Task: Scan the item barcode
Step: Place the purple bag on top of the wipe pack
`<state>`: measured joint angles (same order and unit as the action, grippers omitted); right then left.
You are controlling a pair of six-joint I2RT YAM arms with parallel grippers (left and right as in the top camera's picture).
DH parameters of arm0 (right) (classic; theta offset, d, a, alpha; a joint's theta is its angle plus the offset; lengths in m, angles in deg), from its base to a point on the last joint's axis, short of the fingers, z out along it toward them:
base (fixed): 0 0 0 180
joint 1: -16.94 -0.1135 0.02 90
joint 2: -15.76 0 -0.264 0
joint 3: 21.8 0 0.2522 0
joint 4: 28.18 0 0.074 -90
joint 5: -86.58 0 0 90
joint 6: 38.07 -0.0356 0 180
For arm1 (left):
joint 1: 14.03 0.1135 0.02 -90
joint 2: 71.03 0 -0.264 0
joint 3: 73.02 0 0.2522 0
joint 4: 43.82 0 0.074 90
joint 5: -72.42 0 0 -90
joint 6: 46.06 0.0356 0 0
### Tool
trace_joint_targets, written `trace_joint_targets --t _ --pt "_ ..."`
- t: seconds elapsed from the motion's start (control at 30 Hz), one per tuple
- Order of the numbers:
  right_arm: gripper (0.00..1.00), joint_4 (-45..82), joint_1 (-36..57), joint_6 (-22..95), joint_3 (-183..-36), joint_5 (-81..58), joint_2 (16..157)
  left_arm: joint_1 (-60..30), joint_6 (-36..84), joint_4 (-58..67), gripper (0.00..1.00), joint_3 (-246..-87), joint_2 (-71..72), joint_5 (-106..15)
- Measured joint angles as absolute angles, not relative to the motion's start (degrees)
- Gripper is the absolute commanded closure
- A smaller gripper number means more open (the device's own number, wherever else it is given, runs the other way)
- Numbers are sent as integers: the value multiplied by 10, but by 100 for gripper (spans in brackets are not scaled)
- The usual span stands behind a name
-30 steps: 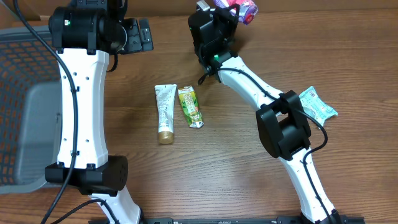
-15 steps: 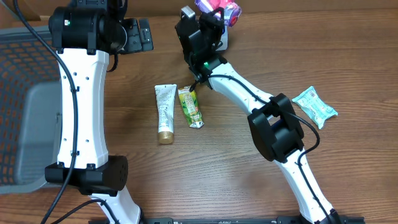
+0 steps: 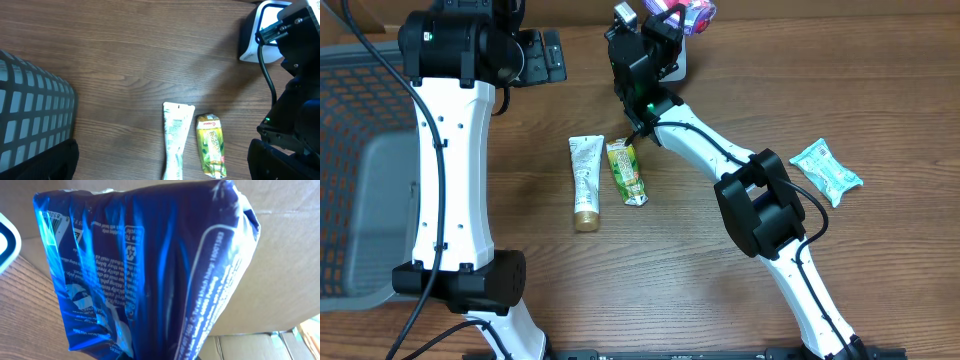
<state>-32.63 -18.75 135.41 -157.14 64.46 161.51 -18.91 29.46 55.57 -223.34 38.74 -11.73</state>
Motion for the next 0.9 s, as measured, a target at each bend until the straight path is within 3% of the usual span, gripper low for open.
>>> trace_joint_targets --t 0.17,0.33,0.43,0.53,0.67,0.9 --pt "96 -249 -187 1292 -1568 649 1585 -189 295 556 0 -2233 387 -117" --pt "96 135 -175 1089 -1562 556 1449 -189 295 556 0 -2233 387 -118" --pt "96 237 -159 979 -1562 482 1382 -189 294 556 0 -2233 387 -117" --pt "96 366 -124 792 -1565 397 1295 -189 294 556 1 -2233 387 -117" --pt "96 537 -24 566 -1572 234 1209 -189 294 556 1 -2233 387 -117" --pt "96 608 214 428 -1516 -94 1203 -189 294 556 0 -2233 387 -117"
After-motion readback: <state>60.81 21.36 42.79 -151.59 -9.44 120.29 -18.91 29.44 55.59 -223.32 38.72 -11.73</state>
